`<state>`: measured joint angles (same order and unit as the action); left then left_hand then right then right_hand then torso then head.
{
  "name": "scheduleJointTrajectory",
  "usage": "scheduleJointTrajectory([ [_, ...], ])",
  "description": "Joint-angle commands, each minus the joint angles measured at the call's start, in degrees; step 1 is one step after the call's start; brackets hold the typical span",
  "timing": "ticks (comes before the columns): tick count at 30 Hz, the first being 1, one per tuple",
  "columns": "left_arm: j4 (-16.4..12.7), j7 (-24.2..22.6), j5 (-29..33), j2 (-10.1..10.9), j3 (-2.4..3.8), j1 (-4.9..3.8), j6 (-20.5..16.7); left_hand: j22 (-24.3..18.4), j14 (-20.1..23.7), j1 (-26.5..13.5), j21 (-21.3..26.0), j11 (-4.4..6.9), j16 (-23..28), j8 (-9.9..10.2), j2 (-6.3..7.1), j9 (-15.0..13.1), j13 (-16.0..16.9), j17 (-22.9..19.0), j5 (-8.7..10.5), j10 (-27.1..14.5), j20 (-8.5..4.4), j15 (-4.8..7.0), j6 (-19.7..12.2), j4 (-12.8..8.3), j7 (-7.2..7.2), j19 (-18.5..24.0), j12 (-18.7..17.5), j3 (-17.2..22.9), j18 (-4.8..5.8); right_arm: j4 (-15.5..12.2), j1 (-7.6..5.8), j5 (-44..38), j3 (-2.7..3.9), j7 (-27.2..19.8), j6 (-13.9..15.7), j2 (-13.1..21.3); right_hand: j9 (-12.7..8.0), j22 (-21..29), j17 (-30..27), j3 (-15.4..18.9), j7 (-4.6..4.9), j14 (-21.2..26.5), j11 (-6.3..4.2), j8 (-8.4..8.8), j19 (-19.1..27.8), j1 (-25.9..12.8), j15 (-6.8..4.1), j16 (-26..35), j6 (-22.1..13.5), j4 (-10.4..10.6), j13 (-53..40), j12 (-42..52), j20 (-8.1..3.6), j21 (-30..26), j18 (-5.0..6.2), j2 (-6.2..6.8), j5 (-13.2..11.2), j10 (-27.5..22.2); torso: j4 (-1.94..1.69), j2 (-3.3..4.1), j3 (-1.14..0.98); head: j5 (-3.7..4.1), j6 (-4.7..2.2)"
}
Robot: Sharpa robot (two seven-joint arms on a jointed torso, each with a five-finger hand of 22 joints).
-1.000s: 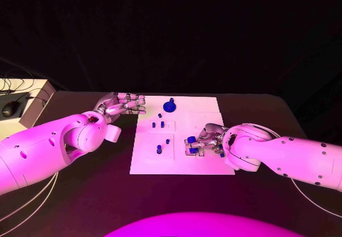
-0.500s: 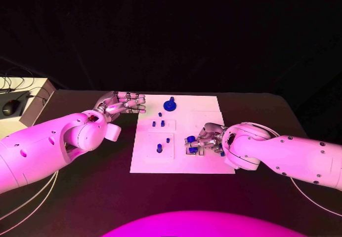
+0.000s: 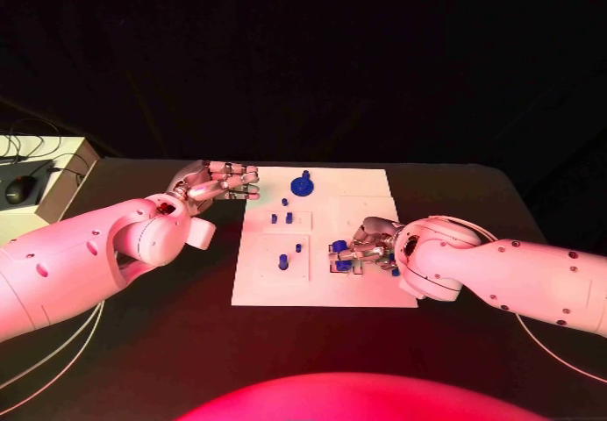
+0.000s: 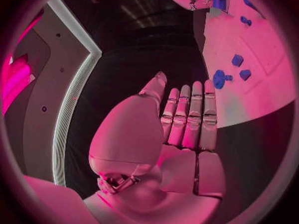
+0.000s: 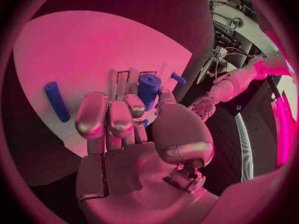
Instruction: Assemble the parts on the task board
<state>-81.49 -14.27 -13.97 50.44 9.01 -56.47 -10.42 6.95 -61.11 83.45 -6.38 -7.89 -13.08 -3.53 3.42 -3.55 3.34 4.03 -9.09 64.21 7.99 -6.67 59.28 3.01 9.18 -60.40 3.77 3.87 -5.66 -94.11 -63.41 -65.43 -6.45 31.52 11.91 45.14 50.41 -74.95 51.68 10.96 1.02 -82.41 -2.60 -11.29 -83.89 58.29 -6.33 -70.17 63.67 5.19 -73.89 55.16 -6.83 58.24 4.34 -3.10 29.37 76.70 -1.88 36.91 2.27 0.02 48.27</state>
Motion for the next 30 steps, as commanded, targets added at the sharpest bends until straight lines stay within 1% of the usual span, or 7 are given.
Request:
scheduleJointTrajectory([
  [1,-0.13,-0.18,-0.15,-0.01,0.05,-0.01,0.81,-0.06,0.23,0.24,0.19,0.05,0.00,-0.08,-0.10,0.00,0.07,0.07,-0.01,-0.33,0.02,-0.08,0.03,-0.10,0.04,0.43,-0.27,-0.39,1.04,-0.01,0.20,-0.99,-0.13,0.10,-1.04,-0.16,-0.06,-7.77,-0.12,-1.20,-0.02,-0.16,-0.38,0.23,-2.84,-0.27,0.06,0.14,0.43,-1.54,0.10,-0.31,-0.18,0.26,-0.59,0.38,-0.67,-0.21,0.02,0.02,-0.02,-0.04,-0.05],
  [5,-0.13,-0.13,-0.15,-0.03,0.05,-0.01,0.98,-0.07,0.21,0.26,0.20,0.08,-0.03,-0.11,-0.18,-0.02,0.07,0.07,-0.02,-0.32,0.01,-0.07,0.12,-0.09,-0.10,0.41,-0.27,-0.39,1.02,0.25,0.20,-1.32,-0.13,0.14,-0.52,-0.25,-0.11,-7.79,-0.12,-0.37,0.01,-0.18,-0.31,0.32,-2.85,-1.52,0.09,0.18,0.49,-0.38,0.22,-0.49,-0.15,0.31,-0.58,1.65,-7.48,-0.26,0.03,0.00,-0.04,-0.11,-0.05],
  [6,-0.13,-0.12,-0.15,-0.03,0.05,-0.01,1.00,-0.07,0.21,0.26,0.20,0.08,-0.03,-0.11,-0.18,-0.02,0.07,0.07,-0.02,-0.32,0.01,-0.07,0.12,-0.09,-0.10,0.41,-0.27,-0.39,1.02,0.31,0.20,-1.36,-0.13,0.14,-0.40,-0.28,-0.11,-7.79,-0.11,-0.35,0.02,-0.18,-0.30,0.33,-2.85,-1.72,0.10,0.18,0.49,-0.15,0.25,-0.54,-0.15,0.33,-0.58,1.87,-8.40,-0.28,0.03,0.01,-0.05,-0.13,-0.04],
  [7,-0.13,-0.11,-0.15,-0.03,0.05,-0.01,1.03,-0.07,0.21,0.26,0.20,0.08,-0.03,-0.11,-0.18,-0.02,0.07,0.07,-0.02,-0.32,0.01,-0.07,0.12,-0.09,-0.10,0.41,-0.27,-0.39,1.02,0.40,0.20,-1.40,-0.13,0.15,-0.20,-0.32,-0.16,-7.78,-0.14,-0.64,0.05,-0.16,-0.23,0.40,-2.84,-2.23,0.11,0.22,0.47,0.65,0.31,-0.62,-0.12,0.29,-0.57,2.48,-10.70,-0.32,0.01,0.02,-0.05,-0.13,-0.04],
  [14,-0.12,-0.08,-0.15,-0.02,0.05,-0.01,1.06,-0.07,0.21,0.26,0.20,0.08,-0.03,-0.11,-0.18,-0.02,0.07,0.07,-0.02,-0.32,0.01,-0.07,0.12,-0.09,-0.10,0.41,-0.27,-0.39,1.02,0.66,0.35,-1.52,-0.13,0.13,0.74,-0.44,-0.45,-7.78,-0.04,-5.85,0.14,-0.18,-0.06,0.84,-2.81,-3.18,0.18,0.28,0.50,7.13,0.59,-0.82,0.00,0.29,-0.51,7.38,-16.12,-0.50,-0.03,0.03,-0.05,-0.22,0.09],
  [18,-0.12,-0.06,-0.15,-0.01,0.05,-0.01,1.04,-0.10,0.26,0.26,0.23,0.05,-0.01,-0.08,-0.11,0.00,0.07,0.07,0.01,-0.39,0.04,-0.09,0.03,-0.11,-0.02,0.42,-0.27,-0.52,1.02,0.57,0.39,-1.58,-0.13,0.11,1.13,-0.38,-0.46,-7.77,0.05,-6.97,0.21,-0.18,-0.13,0.89,-2.81,-3.32,0.21,0.28,0.50,9.78,0.69,-0.86,-0.02,0.28,-0.50,9.02,-17.38,-0.54,-0.02,0.04,-0.05,-0.24,0.08],
  [30,-0.11,-0.02,-0.18,0.01,0.05,-0.01,0.96,-0.15,0.33,0.28,0.28,0.02,0.00,-0.08,-0.16,-0.01,0.07,0.06,-0.01,-0.45,0.07,-0.12,-0.04,-0.13,0.00,0.43,-0.27,-0.62,1.02,0.24,0.52,-1.67,-0.13,0.02,2.45,-0.15,-0.44,-7.80,0.16,-6.75,0.20,-0.21,-0.18,0.88,-2.84,-3.70,0.22,0.26,0.58,10.23,0.77,-0.89,-0.03,0.39,-0.52,8.83,-17.47,-0.51,0.03,0.00,-0.05,-0.30,0.18],
])
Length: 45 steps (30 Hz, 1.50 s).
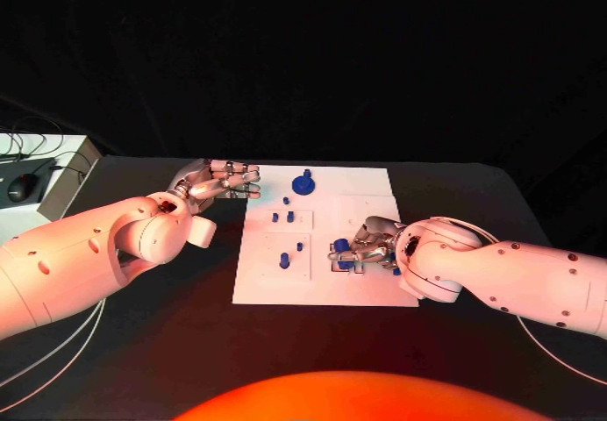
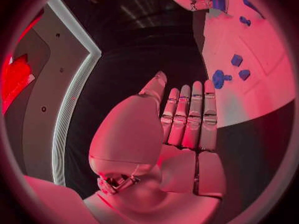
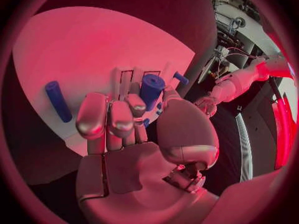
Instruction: Assemble the parts on the task board
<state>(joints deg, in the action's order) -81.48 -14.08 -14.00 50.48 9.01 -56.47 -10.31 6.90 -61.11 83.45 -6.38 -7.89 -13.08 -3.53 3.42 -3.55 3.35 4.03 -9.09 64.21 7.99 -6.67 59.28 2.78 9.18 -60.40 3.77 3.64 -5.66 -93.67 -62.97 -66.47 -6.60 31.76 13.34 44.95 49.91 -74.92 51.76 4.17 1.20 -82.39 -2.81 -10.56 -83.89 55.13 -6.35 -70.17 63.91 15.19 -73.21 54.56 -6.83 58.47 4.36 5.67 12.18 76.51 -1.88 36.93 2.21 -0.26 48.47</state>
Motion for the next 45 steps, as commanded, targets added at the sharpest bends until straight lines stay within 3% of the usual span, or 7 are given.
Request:
scheduleJointTrajectory([
  [1,-0.12,-0.21,-0.15,-0.03,0.05,-0.01,0.85,-0.10,0.33,0.28,0.28,0.02,0.00,-0.08,-0.16,-0.01,0.07,0.06,-0.01,-0.45,0.07,-0.12,-0.04,0.10,0.00,0.43,-0.26,-0.39,1.02,-0.24,0.09,-0.59,0.02,-0.26,1.16,0.05,0.06,-7.83,0.06,0.01,0.03,-0.22,0.03,0.15,-2.83,-0.66,0.24,0.28,0.33,0.52,0.06,-0.23,-0.03,0.16,-0.54,0.18,-0.42,-0.29,0.02,-0.02,0.01,-0.01,-0.04],
  [13,-0.08,-0.09,-0.18,-0.04,0.05,-0.01,0.80,-0.13,0.37,0.23,0.31,0.00,0.01,-0.08,-0.16,-0.01,0.08,0.06,-0.03,-0.48,0.08,-0.14,-0.10,0.14,0.08,0.43,-0.26,-0.49,1.00,-1.17,0.22,-0.38,0.03,-0.77,2.92,0.33,0.09,-7.89,0.21,-0.15,-0.01,-0.24,0.00,0.08,-2.86,-1.14,0.22,0.20,0.41,1.05,0.06,-0.17,-0.05,0.42,-0.57,0.49,-0.74,-0.26,-0.05,-0.02,0.00,-0.19,-0.06],
  [30,-0.05,0.05,-0.25,-0.04,0.05,-0.01,0.81,-0.19,0.48,0.24,0.36,-0.03,0.04,-0.08,-0.18,-0.01,0.07,0.05,-0.02,-0.54,0.13,-0.18,-0.16,0.18,0.09,0.45,-0.27,-0.58,1.00,-1.86,0.29,-0.44,0.06,-1.75,4.68,1.62,0.11,-7.94,0.28,0.10,-0.04,-0.24,-0.02,0.03,-2.87,-1.60,0.21,0.18,0.44,0.84,0.05,-0.14,-0.06,0.76,-0.60,-0.53,-0.33,-0.21,-0.02,-0.01,-0.02,-0.17,-0.32],
  [34,-0.03,-0.01,-0.27,-0.06,0.04,0.00,0.81,-0.19,0.48,0.24,0.36,-0.03,0.04,-0.08,-0.18,-0.01,0.07,0.05,-0.02,-0.54,0.13,-0.18,-0.16,0.18,0.09,0.45,-0.27,-0.58,1.00,-2.53,0.26,1.21,0.15,-4.45,6.79,2.87,0.01,-7.85,-0.09,1.49,0.07,-0.20,-0.07,0.13,-2.77,-0.51,0.27,0.46,0.35,-0.97,0.13,-0.30,-0.05,0.41,-0.56,-2.71,1.60,-0.31,0.03,-0.05,-0.03,-0.05,-0.48],
  [36,-0.02,-0.08,-0.27,-0.07,0.04,0.00,0.79,-0.19,0.48,0.24,0.36,-0.03,0.04,-0.08,-0.18,-0.01,0.07,0.05,-0.02,-0.54,0.13,-0.18,-0.16,0.18,0.09,0.45,-0.27,-0.58,1.00,-3.00,0.17,2.42,0.28,-5.87,7.73,3.81,-0.03,-7.73,-0.67,3.69,0.17,-0.25,-0.01,0.17,-2.68,0.19,0.32,0.88,0.17,-3.77,0.23,-0.46,0.02,-0.26,-0.52,-5.10,3.10,-0.57,0.10,-0.05,-0.04,-0.03,-0.58],
  [40,0.01,-0.27,-0.27,-0.12,0.04,0.00,0.71,-0.20,0.44,0.26,0.37,-0.01,0.00,-0.09,-0.20,-0.01,0.08,0.07,-0.03,-0.51,0.13,-0.16,-0.13,0.20,0.07,0.43,-0.26,-0.60,0.99,-3.83,-0.50,4.82,0.58,-8.26,7.65,6.26,-0.07,-7.75,-0.57,4.34,0.08,-0.20,0.06,0.17,-2.71,0.86,0.26,0.77,0.16,-5.10,0.25,-0.35,0.00,-0.18,-0.52,-5.67,4.20,-0.54,0.17,-0.06,-0.07,0.01,-0.77],
  [45,0.11,-0.39,-0.27,-0.22,0.04,0.01,0.70,-0.20,0.44,0.26,0.37,-0.01,0.00,-0.09,-0.20,-0.01,0.08,0.07,-0.03,-0.51,0.13,-0.16,-0.13,0.20,0.07,0.43,-0.26,-0.60,0.99,-4.23,-1.70,7.13,0.75,-9.01,4.22,9.46,-0.14,-7.82,-0.37,5.20,0.09,-0.20,0.03,0.20,-2.73,1.32,0.26,0.55,0.21,-7.38,0.08,0.00,-0.01,0.15,-0.55,-7.05,4.61,-0.43,0.16,-0.09,-0.10,0.32,-1.03],
])
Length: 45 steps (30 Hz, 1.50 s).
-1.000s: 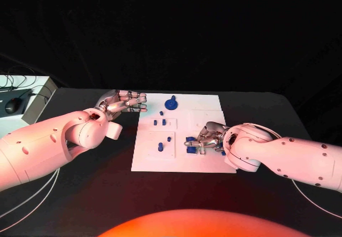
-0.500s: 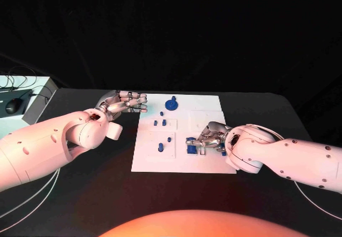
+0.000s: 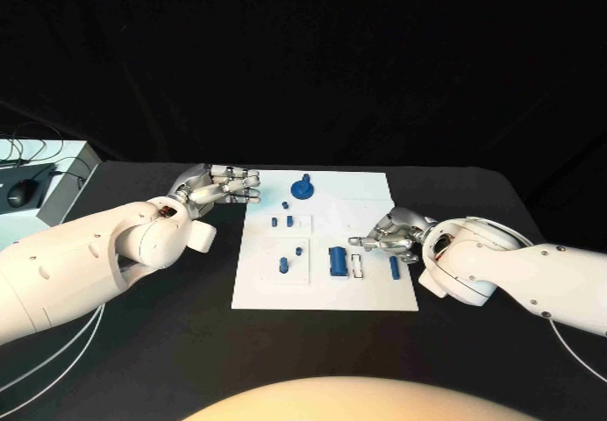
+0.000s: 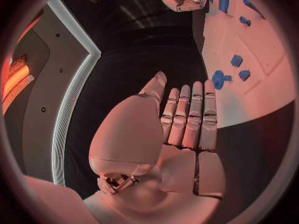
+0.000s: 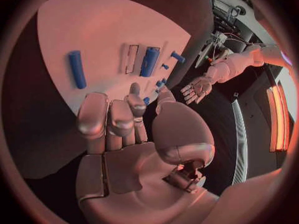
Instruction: Assemble the parts on the task board
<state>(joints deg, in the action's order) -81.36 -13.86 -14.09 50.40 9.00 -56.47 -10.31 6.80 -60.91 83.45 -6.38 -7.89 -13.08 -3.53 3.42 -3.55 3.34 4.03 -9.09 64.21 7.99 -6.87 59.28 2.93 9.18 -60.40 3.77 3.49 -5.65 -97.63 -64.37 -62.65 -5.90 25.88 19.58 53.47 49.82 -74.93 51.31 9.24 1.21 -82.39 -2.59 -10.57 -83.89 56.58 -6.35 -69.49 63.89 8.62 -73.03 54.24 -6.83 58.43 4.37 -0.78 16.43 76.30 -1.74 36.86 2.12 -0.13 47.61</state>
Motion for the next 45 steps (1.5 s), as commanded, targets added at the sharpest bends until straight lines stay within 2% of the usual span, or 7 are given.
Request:
scheduleJointTrajectory([
  [1,0.04,-0.63,-0.18,-0.18,0.05,0.02,0.72,-0.10,0.24,0.26,0.37,-0.01,0.00,-0.09,-0.20,-0.01,0.08,0.07,-0.03,-0.51,0.13,0.04,-0.13,0.04,0.07,0.43,-0.26,-0.45,0.99,-0.30,-0.60,3.57,0.07,-3.00,-3.47,1.91,-0.06,-7.80,0.10,0.04,0.06,-0.19,-0.16,0.23,-2.71,0.19,0.25,-0.14,0.21,-1.34,-0.08,0.30,0.00,0.21,-0.55,-0.92,0.79,-0.24,0.01,-0.02,0.00,0.32,-0.27],
  [4,0.11,-0.67,-0.18,-0.24,0.05,0.04,0.73,-0.09,0.20,0.27,0.35,0.01,-0.06,-0.08,-0.24,-0.01,0.08,0.08,-0.03,-0.42,0.11,0.06,-0.07,0.06,0.08,0.39,-0.26,-0.44,0.98,-0.37,-1.00,2.79,0.09,-3.37,-6.05,3.80,-0.12,-7.84,0.16,0.40,0.04,-0.22,-0.18,0.27,-2.70,0.58,0.24,-0.19,0.30,-2.63,-0.13,0.34,-0.01,0.45,-0.58,-1.42,1.18,-0.18,-0.02,0.01,0.00,0.58,-0.32],
  [7,0.10,-0.78,-0.18,-0.27,0.05,0.09,0.75,-0.09,0.20,0.27,0.35,0.01,-0.06,-0.08,-0.24,-0.01,0.08,0.08,-0.03,-0.42,0.11,0.06,-0.07,0.06,0.08,0.39,-0.26,-0.44,0.98,-0.74,-1.09,-0.13,0.08,-3.82,-7.30,5.42,-0.20,-7.88,0.17,0.59,0.11,-0.17,-0.13,0.40,-2.67,1.21,0.28,-0.14,0.18,-3.41,-0.01,0.04,0.01,0.59,-0.61,-0.85,4.63,-0.33,-0.04,0.06,0.02,0.93,-0.46],
  [15,-0.08,-1.51,-0.11,-0.36,0.06,0.18,0.70,-0.11,0.26,0.17,0.38,0.02,-0.06,-0.09,-0.22,-0.01,0.08,0.07,-0.02,-0.38,0.13,0.04,-0.04,0.15,0.05,0.44,-0.26,-0.50,1.02,-0.38,-0.40,-5.98,-0.26,-2.45,-9.37,7.66,-0.39,-8.12,0.84,0.67,-0.02,-0.24,-0.23,0.41,-2.79,1.74,0.24,-0.53,0.59,-3.63,-0.25,0.47,-0.01,1.66,-0.73,-0.82,4.96,0.03,0.21,-0.02,0.06,2.16,-0.26],
  [20,-0.14,-1.73,-0.07,-0.37,0.06,0.20,0.67,-0.11,0.28,0.19,0.38,0.06,-0.08,-0.09,-0.28,-0.01,0.08,0.08,-0.02,-0.29,0.12,0.06,-0.01,0.19,0.03,0.46,-0.26,-0.50,1.03,0.10,0.76,-8.10,-0.43,-0.33,-11.12,7.58,-0.42,-8.19,1.17,0.66,-0.10,-0.26,-0.29,0.37,-2.81,2.13,0.20,-0.71,0.81,-3.81,-0.35,0.58,-0.04,2.00,-0.77,-0.89,5.10,0.19,-0.03,0.02,0.08,2.79,-0.14],
  [25,-0.17,-1.80,-0.03,-0.28,0.06,0.20,0.63,-0.11,0.28,0.19,0.38,0.06,-0.08,-0.09,-0.28,-0.01,0.08,0.08,-0.02,-0.29,0.12,0.06,-0.01,0.19,0.03,0.46,-0.26,-0.50,1.03,0.45,1.67,-9.19,-0.52,1.30,-12.57,7.16,-0.53,-8.17,1.15,0.70,-0.08,-0.20,-0.27,0.46,-2.76,2.22,0.21,-0.64,0.84,-3.92,-0.35,0.47,-0.04,2.00,-0.78,-0.85,5.26,0.16,-0.07,0.01,0.07,2.85,0.04],
  [45,-0.21,-1.70,0.05,-0.04,0.06,0.20,0.65,-0.10,0.31,0.21,0.37,0.04,-0.14,-0.08,-0.31,0.00,0.08,0.08,-0.03,-0.28,0.10,0.05,0.00,0.24,0.08,0.46,-0.26,-0.49,1.07,2.44,2.97,-11.06,-0.56,4.69,-11.41,4.38,-0.58,-8.22,1.52,0.64,-0.21,-0.26,-0.36,0.47,-2.77,2.26,0.14,-0.70,1.13,-3.81,-0.42,0.30,-0.11,2.34,-0.81,-1.57,6.02,0.30,-0.05,0.02,0.02,2.97,0.52],
])
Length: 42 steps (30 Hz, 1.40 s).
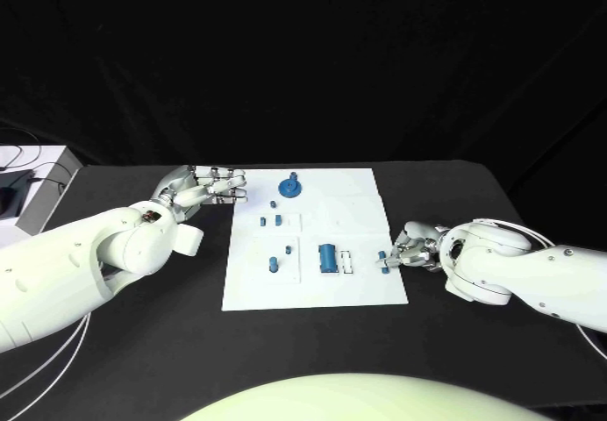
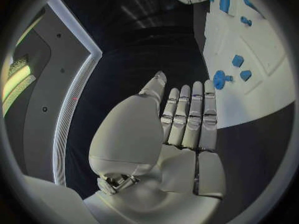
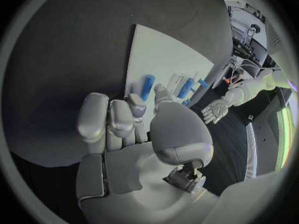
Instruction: Assemble the parts on the task board
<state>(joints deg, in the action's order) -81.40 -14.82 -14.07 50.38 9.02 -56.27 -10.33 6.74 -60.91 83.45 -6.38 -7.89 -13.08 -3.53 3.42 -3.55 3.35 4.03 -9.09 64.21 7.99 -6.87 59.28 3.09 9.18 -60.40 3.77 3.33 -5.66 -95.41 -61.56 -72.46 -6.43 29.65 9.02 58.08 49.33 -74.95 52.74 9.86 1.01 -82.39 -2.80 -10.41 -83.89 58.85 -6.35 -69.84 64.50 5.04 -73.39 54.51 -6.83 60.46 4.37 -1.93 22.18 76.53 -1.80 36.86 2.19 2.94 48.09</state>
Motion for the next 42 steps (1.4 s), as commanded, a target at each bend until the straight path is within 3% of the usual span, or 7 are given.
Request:
scheduleJointTrajectory([
  [1,-0.17,-0.71,0.04,-0.01,0.05,0.01,0.67,-0.05,0.31,0.21,0.37,0.04,-0.14,-0.08,-0.31,0.00,0.07,0.08,-0.03,-0.28,0.09,0.05,0.00,0.09,0.08,0.46,-0.26,-0.33,1.07,0.36,0.18,-1.29,-0.02,0.94,-0.87,-0.41,-0.08,-8.19,0.10,0.01,-0.01,-0.27,-0.16,0.31,-2.76,0.02,0.14,-0.35,0.52,-0.25,-0.07,0.03,-0.11,0.27,-0.81,-0.45,0.28,0.07,0.02,0.01,-0.04,-0.10,0.02],
  [10,-0.16,-0.46,0.04,0.01,0.05,0.01,0.73,-0.04,0.34,0.23,0.37,0.02,-0.15,-0.09,-0.45,-0.01,0.07,0.07,-0.04,-0.36,0.08,0.04,-0.05,0.17,0.13,0.47,-0.27,-0.20,1.08,1.09,0.66,-2.35,-0.03,1.01,-1.09,-1.63,-0.01,-8.18,0.11,-0.58,0.05,-0.28,-0.13,0.35,-2.71,1.10,0.14,-0.24,0.38,-1.35,-0.15,-0.01,-0.12,0.25,-0.81,-1.37,1.15,0.05,0.03,0.00,-0.04,-0.32,0.22],
  [25,-0.13,-0.19,0.04,0.02,0.05,0.01,0.70,-0.02,0.33,0.26,0.35,0.00,-0.19,-0.07,-0.55,0.00,0.07,0.08,-0.01,-0.39,0.07,0.05,-0.13,0.33,0.24,0.46,-0.27,0.01,1.08,1.56,1.01,-2.70,-0.05,0.49,-2.21,-2.76,-0.56,-8.16,0.17,-3.46,-0.19,-0.27,-0.39,1.00,-2.64,4.19,-0.08,-0.01,-0.02,-6.17,-0.25,-0.34,-0.30,0.22,-0.88,-3.13,15.01,-0.15,0.02,0.00,-0.01,-0.19,0.36],
  [28,-0.13,-0.14,0.04,0.02,0.05,0.01,0.67,-0.02,0.33,0.26,0.35,0.00,-0.19,-0.07,-0.55,0.00,0.07,0.08,-0.01,-0.39,0.07,0.05,-0.13,0.33,0.24,0.46,-0.27,0.01,1.08,1.57,1.03,-2.70,-0.07,0.27,-2.66,-2.86,-1.03,-8.12,0.15,-8.93,-0.17,-0.26,-0.32,1.42,-2.58,4.58,-0.19,0.12,-0.30,-7.81,-0.21,-0.65,-0.40,0.04,-0.93,-2.87,9.73,-0.43,0.04,-0.01,0.00,-0.29,0.42],
  [30,-0.13,-0.12,0.04,0.02,0.05,0.01,0.64,-0.02,0.35,0.29,0.35,-0.02,-0.19,-0.07,-0.62,0.00,0.07,0.07,-0.03,-0.43,0.07,0.05,-0.17,0.36,0.30,0.47,-0.27,0.10,1.08,1.57,1.04,-2.70,-0.08,0.08,-2.83,-2.88,-0.53,-8.08,0.20,-20.05,-0.23,-0.34,-0.45,0.92,-2.58,0.62,0.09,0.25,-0.54,-8.43,-0.22,-0.73,-0.40,-0.13,-0.87,1.63,10.09,-0.44,0.03,-0.02,-0.03,-0.31,0.43],
  [38,-0.15,-0.09,0.04,0.04,0.05,0.01,0.58,-0.01,0.38,0.38,0.35,-0.03,-0.18,-0.07,-0.62,0.00,0.07,0.07,-0.05,-0.45,0.06,0.04,-0.20,0.35,0.32,0.48,-0.27,0.24,1.08,1.54,1.05,-2.30,-0.10,-0.87,-2.80,-2.90,-0.23,-8.10,0.16,-24.30,0.06,-0.29,-0.32,0.99,-2.54,1.82,-0.08,0.41,-1.19,-11.32,0.01,-1.14,-0.30,-0.12,-0.89,1.50,11.77,-0.76,0.05,-0.01,-0.02,-0.35,0.57],
  [42,-0.16,-0.09,0.04,0.05,0.05,0.01,0.57,-0.01,0.38,0.38,0.35,-0.03,-0.18,-0.07,-0.62,0.00,0.07,0.07,-0.05,-0.45,0.06,0.04,-0.20,0.35,0.32,0.48,-0.27,0.24,1.08,1.50,1.05,-0.45,-0.11,-2.03,-1.56,-2.88,0.91,-8.13,0.10,-30.68,0.39,-0.26,-0.18,0.42,-2.52,1.37,0.00,0.55,-2.01,-13.94,0.25,-1.39,-0.25,0.01,-0.88,1.86,12.20,-0.79,0.04,-0.03,0.00,-0.42,0.54],
])
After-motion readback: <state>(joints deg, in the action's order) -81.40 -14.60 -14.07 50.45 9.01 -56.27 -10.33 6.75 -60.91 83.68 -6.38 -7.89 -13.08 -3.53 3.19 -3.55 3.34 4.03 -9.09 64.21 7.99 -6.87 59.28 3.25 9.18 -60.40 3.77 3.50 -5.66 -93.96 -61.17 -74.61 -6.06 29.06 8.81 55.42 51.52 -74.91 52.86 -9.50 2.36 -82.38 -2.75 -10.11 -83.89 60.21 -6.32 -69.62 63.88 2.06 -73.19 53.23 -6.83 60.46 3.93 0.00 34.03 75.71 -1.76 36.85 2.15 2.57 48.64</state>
